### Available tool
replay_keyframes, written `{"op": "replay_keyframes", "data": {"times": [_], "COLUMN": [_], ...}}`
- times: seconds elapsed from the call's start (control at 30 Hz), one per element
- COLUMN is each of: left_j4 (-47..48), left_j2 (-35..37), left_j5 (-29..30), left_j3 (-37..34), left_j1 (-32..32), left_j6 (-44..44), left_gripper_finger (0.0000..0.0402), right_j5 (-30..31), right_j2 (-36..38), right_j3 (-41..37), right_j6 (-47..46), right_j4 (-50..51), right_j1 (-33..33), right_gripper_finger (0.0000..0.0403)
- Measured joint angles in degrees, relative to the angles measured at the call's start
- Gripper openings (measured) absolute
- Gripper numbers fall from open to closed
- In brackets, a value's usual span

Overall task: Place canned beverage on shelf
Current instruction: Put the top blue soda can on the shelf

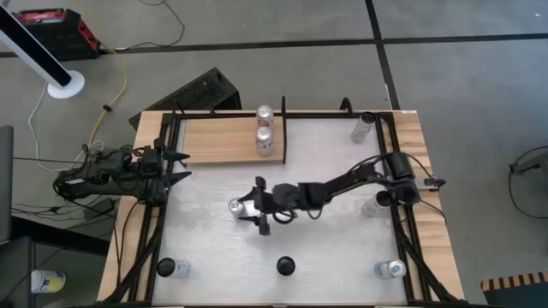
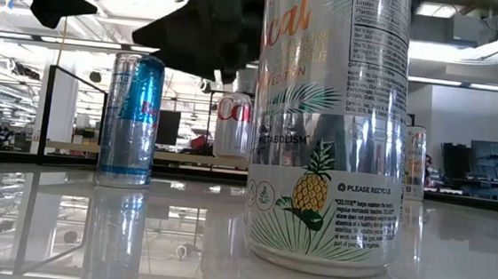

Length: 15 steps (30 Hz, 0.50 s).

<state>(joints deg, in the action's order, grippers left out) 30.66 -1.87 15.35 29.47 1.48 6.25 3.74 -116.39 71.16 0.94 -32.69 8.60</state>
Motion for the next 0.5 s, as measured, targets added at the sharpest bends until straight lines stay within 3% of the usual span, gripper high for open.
{"op": "replay_keyframes", "data": {"times": [0.13,0.3,0.5], "left_j4": [0.01,0.01,0.01], "left_j2": [0.00,0.00,0.00], "left_j5": [0.00,-0.02,-0.01], "left_j3": [0.00,0.00,0.00], "left_j1": [0.00,0.02,0.01], "left_j6": [-0.01,-0.01,-0.01], "left_gripper_finger": [0.0261,0.0261,0.0261], "right_j5": [0.18,0.16,-4.75], "right_j2": [0.58,0.67,0.65], "right_j3": [6.57,9.26,9.26], "right_j6": [3.63,6.45,2.98], "right_j4": [11.67,12.04,14.30], "right_j1": [-1.19,-1.74,-1.99], "right_gripper_finger": [0.0292,0.0292,0.0292]}}
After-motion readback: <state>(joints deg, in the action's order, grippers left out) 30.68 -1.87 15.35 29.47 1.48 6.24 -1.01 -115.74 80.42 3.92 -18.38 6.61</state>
